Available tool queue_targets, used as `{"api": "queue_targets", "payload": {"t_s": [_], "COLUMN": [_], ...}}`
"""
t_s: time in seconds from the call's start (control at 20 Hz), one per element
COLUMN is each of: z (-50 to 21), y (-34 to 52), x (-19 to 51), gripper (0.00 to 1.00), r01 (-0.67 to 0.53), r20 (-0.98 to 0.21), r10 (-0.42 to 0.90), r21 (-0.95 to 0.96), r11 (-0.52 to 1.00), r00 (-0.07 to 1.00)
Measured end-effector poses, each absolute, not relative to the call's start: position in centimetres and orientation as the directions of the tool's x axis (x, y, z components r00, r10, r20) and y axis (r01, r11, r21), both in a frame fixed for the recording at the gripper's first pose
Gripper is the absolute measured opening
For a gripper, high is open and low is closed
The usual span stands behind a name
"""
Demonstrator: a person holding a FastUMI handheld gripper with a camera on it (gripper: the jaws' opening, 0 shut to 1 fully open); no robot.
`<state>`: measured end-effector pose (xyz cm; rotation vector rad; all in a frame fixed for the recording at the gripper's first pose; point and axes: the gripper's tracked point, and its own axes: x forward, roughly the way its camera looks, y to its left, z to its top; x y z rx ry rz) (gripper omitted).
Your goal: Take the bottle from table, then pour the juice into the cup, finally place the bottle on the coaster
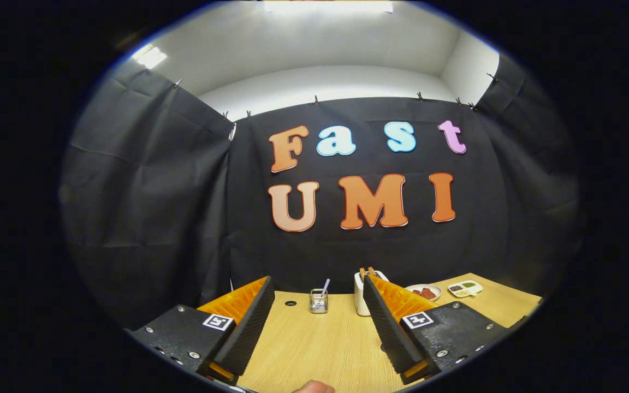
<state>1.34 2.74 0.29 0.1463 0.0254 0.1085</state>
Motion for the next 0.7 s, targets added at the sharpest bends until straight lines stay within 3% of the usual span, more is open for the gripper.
{"api": "queue_targets", "payload": {"t_s": [0.35,0.7], "z": [2.3,0.9], "y": [2.9,4.1], "x": [0.3,-0.5], "gripper": [0.96,0.97], "r01": [-0.129,-0.15], "r20": [0.044,0.026], "r10": [0.124,0.148], "r21": [0.157,0.118], "r11": [0.979,0.982], "r00": [0.991,0.989]}}
